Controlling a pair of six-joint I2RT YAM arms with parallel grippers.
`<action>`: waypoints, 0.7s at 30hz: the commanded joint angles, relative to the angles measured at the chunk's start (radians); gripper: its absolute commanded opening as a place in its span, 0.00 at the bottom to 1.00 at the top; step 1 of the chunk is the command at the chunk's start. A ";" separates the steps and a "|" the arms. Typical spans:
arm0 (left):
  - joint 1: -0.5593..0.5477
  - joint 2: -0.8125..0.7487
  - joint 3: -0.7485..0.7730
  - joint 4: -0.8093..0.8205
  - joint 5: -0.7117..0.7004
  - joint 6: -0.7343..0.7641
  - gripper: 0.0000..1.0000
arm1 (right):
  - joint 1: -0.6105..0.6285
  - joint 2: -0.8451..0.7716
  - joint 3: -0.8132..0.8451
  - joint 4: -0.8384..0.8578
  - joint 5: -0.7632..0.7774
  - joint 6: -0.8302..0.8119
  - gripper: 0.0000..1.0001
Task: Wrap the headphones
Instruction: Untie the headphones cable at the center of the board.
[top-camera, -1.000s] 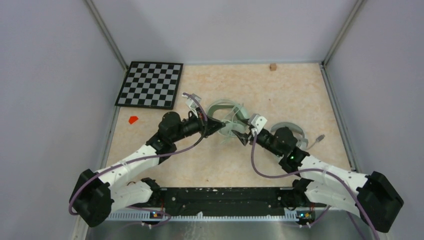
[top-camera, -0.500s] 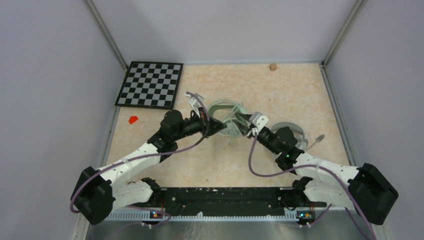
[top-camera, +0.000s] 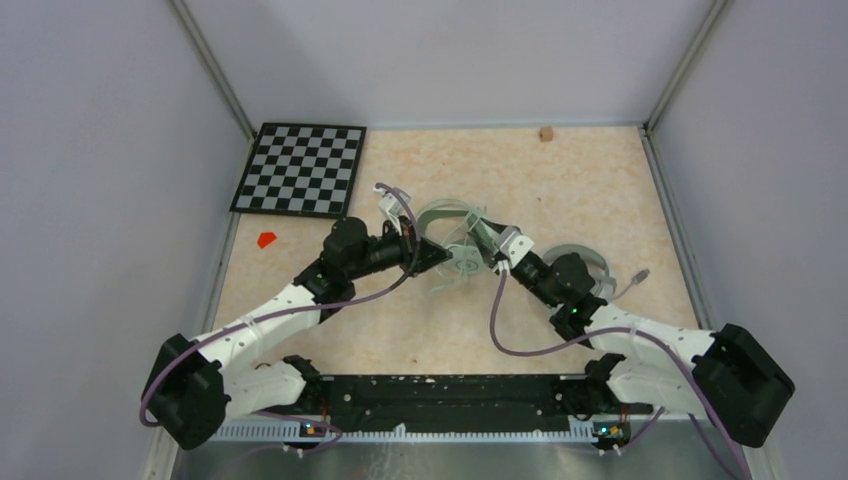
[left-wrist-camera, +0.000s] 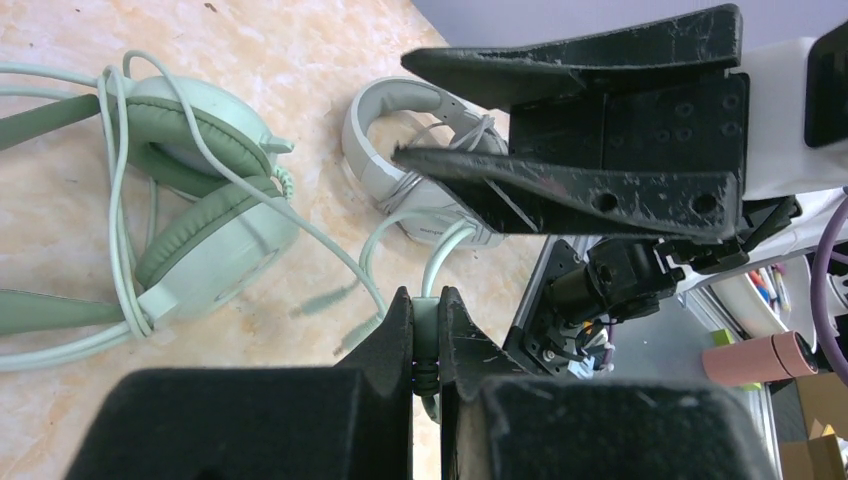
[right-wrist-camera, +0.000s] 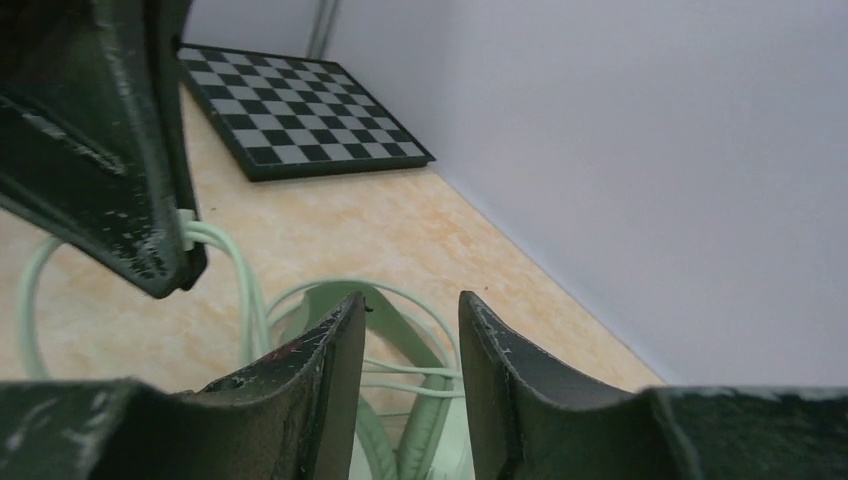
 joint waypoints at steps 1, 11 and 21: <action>0.002 -0.007 0.049 0.034 0.016 0.005 0.00 | -0.005 -0.106 -0.024 -0.033 -0.151 0.049 0.41; 0.003 0.010 0.088 0.024 0.037 0.005 0.00 | -0.004 -0.325 -0.039 -0.267 -0.298 0.061 0.58; 0.003 0.005 0.099 0.023 0.080 -0.008 0.00 | 0.014 -0.150 0.027 -0.145 -0.209 -0.016 0.57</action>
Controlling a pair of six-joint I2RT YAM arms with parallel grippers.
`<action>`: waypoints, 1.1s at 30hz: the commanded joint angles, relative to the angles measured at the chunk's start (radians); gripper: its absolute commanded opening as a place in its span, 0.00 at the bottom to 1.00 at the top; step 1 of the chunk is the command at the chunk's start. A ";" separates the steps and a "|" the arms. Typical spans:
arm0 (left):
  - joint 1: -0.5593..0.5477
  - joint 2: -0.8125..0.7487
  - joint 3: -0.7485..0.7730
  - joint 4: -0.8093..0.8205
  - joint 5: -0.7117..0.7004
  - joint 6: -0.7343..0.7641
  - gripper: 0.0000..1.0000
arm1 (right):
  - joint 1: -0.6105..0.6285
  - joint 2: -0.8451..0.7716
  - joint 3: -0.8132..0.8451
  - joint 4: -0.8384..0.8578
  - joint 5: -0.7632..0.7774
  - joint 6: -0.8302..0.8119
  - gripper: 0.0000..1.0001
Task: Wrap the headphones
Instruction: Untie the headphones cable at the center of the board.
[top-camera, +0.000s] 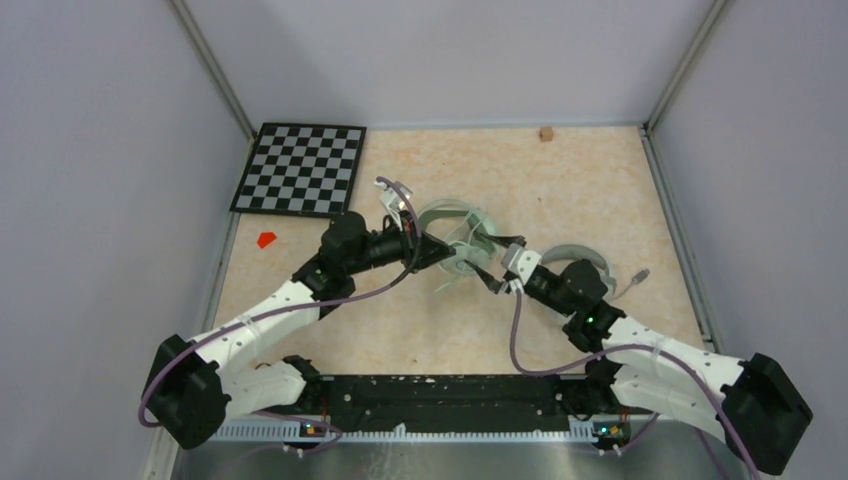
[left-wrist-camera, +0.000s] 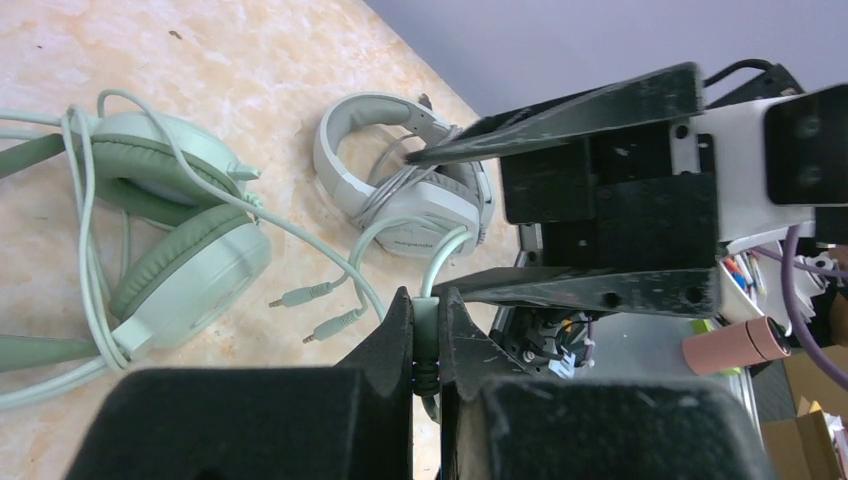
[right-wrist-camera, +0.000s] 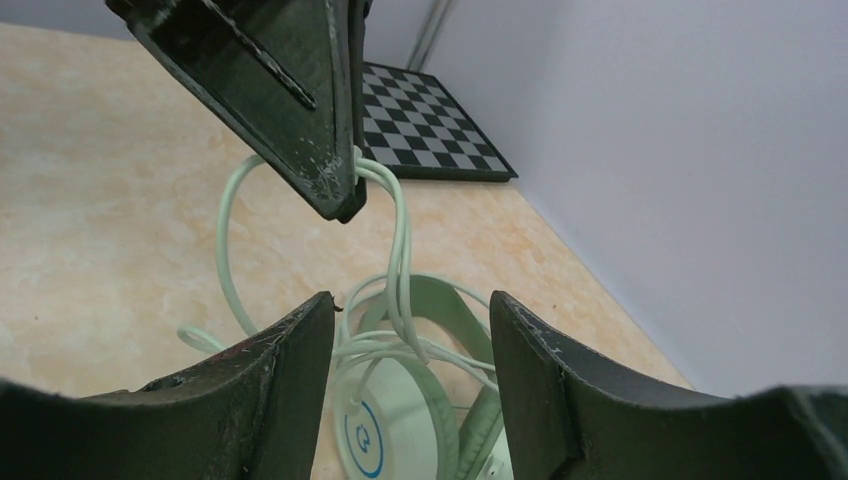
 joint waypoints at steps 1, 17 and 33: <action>0.003 0.005 0.051 0.031 0.039 -0.007 0.00 | 0.013 0.091 0.077 0.094 0.029 -0.050 0.56; 0.003 -0.016 0.054 0.007 0.063 -0.041 0.00 | 0.038 0.439 0.071 0.751 0.482 -0.110 0.38; 0.005 -0.034 0.047 -0.096 0.009 0.037 0.02 | 0.036 0.309 0.100 0.545 0.428 -0.056 0.00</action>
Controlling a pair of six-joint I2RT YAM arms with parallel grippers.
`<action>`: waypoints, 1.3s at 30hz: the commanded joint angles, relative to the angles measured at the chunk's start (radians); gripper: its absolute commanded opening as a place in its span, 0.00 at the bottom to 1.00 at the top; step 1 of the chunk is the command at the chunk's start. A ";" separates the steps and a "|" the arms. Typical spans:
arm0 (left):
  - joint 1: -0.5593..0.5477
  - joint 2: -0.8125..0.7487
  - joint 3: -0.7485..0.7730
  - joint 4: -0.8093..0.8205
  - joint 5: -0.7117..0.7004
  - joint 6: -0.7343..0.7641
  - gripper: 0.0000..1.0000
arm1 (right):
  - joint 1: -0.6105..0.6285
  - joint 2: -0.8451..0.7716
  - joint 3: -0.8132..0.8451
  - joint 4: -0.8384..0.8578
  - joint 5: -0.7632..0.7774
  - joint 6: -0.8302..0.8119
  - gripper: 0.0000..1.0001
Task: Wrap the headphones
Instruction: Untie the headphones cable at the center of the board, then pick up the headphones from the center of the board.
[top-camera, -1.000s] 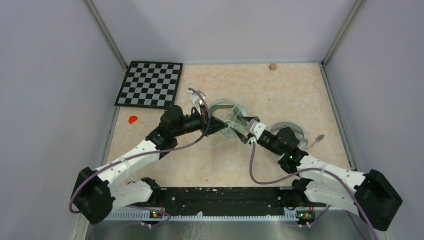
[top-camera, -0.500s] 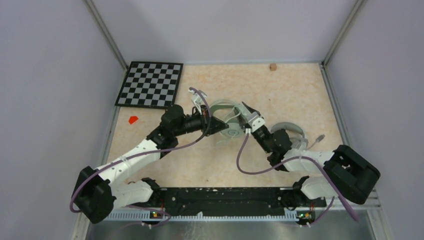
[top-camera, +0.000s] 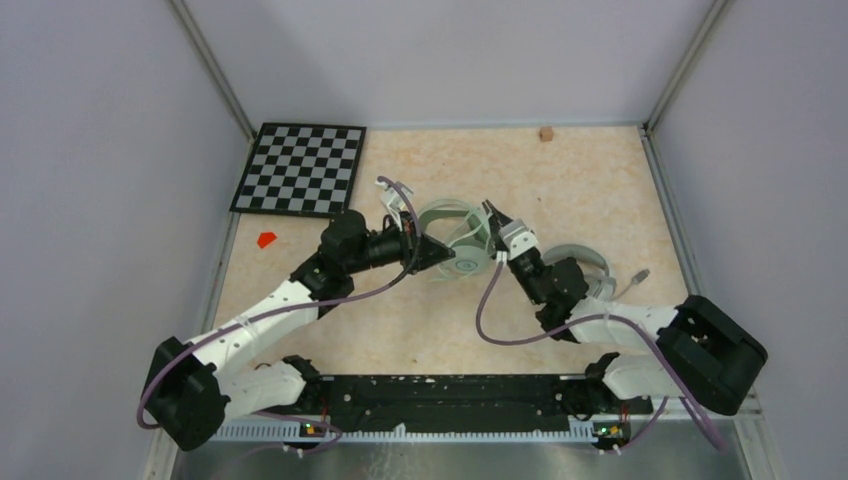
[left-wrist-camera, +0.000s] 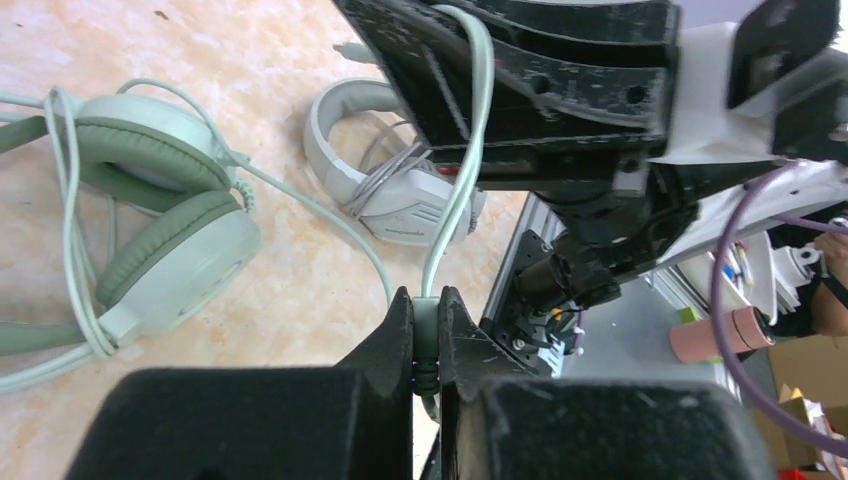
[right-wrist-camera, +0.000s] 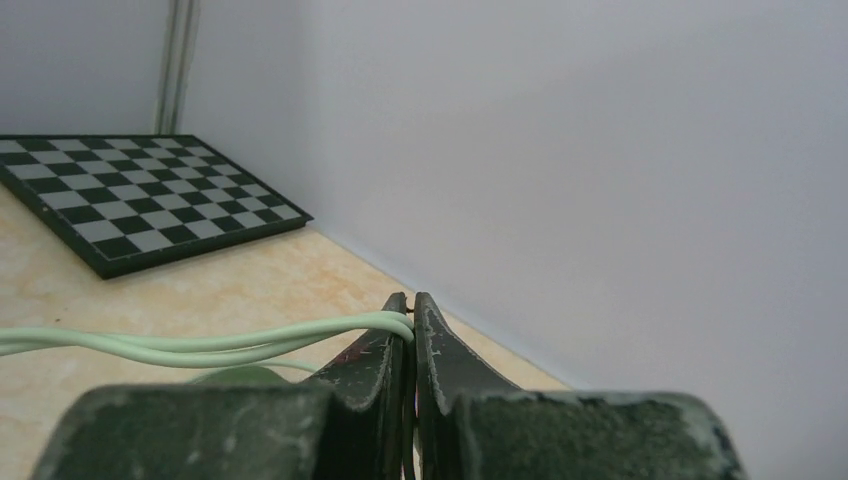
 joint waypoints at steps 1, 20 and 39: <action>0.004 -0.026 0.025 -0.054 -0.037 0.054 0.07 | 0.001 -0.156 0.060 -0.192 -0.081 0.076 0.00; 0.006 -0.164 0.037 -0.248 -0.276 0.190 0.61 | 0.004 -0.406 0.516 -1.421 -0.378 0.545 0.00; 0.267 0.322 0.364 -0.375 -0.265 0.389 0.66 | -0.093 -0.347 0.760 -1.453 -0.089 0.604 0.00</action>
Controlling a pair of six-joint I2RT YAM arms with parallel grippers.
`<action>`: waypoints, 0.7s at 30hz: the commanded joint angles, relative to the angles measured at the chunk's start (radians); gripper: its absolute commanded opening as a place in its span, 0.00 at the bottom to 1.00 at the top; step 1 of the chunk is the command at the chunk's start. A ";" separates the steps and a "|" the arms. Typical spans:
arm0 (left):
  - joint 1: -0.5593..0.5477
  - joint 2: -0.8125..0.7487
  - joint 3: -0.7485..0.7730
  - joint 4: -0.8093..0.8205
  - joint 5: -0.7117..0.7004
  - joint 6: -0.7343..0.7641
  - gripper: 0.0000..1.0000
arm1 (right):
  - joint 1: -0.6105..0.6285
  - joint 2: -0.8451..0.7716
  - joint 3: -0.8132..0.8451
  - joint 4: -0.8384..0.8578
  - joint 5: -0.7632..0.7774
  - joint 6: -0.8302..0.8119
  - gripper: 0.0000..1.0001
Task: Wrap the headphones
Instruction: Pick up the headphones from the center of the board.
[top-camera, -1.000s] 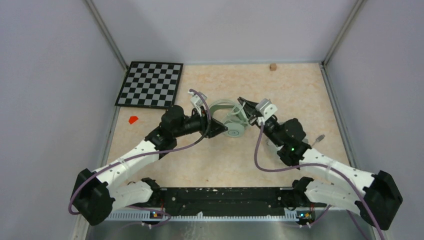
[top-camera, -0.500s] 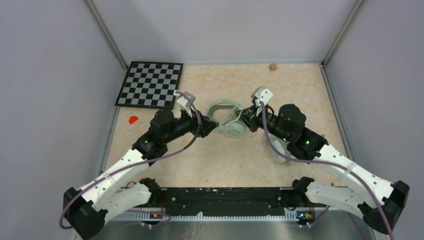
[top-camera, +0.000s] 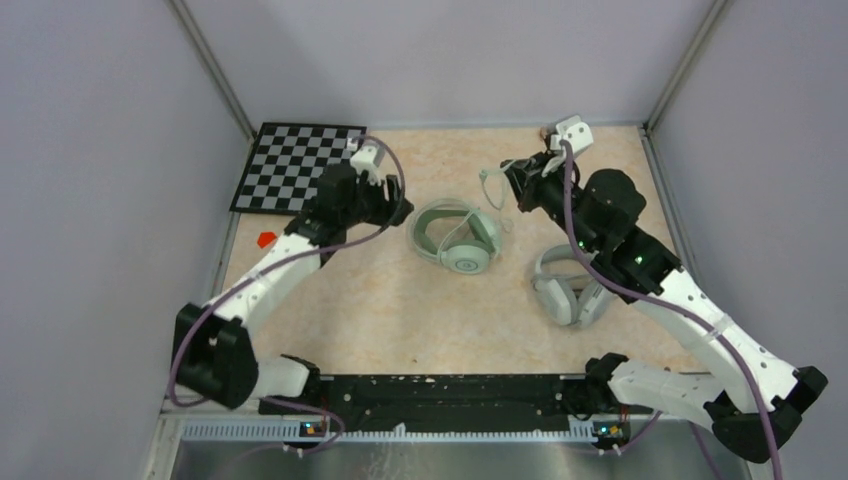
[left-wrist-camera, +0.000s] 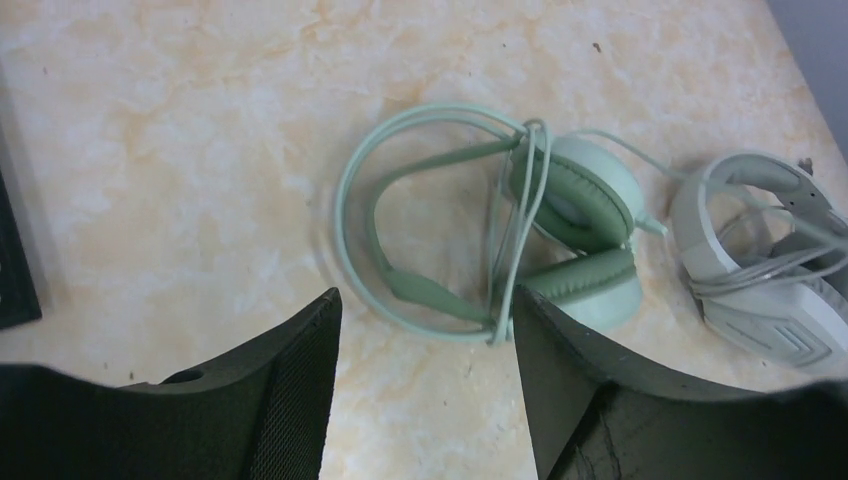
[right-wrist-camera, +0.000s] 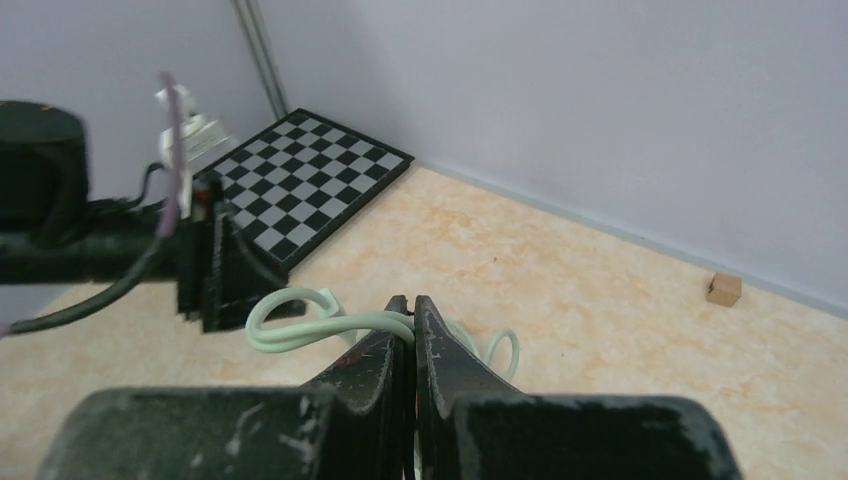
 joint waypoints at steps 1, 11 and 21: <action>0.010 0.210 0.193 -0.016 0.095 0.117 0.67 | -0.004 -0.060 -0.051 0.055 -0.040 0.061 0.00; 0.010 0.581 0.400 -0.102 0.123 0.229 0.69 | -0.004 -0.110 -0.070 0.073 -0.029 0.044 0.00; 0.008 0.737 0.457 -0.082 0.080 0.274 0.68 | -0.004 -0.189 -0.111 0.080 -0.020 0.015 0.00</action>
